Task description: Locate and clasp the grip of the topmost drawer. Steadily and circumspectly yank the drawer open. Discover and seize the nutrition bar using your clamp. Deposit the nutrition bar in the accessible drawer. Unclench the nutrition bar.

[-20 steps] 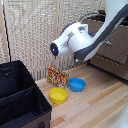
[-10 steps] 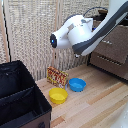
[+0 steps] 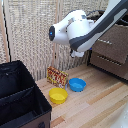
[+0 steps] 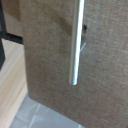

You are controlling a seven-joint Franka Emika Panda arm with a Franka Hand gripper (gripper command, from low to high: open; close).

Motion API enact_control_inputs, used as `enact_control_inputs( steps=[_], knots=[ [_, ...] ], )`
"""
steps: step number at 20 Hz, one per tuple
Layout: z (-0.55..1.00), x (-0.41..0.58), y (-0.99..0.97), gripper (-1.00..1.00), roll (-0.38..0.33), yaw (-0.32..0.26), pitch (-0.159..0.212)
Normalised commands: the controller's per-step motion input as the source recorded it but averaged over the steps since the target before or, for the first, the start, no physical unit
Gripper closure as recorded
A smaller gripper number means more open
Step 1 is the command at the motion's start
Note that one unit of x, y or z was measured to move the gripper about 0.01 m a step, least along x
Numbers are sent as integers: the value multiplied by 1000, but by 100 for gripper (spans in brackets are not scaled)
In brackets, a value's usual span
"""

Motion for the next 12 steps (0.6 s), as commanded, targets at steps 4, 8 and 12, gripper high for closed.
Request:
enact_control_inputs(
  steps=[4,8,12],
  knots=[
    [-24,192,119,-100,362,-187,-54],
    [-34,214,119,-100,364,-179,-56],
    [-48,206,126,-100,373,-179,-47]
  ],
)
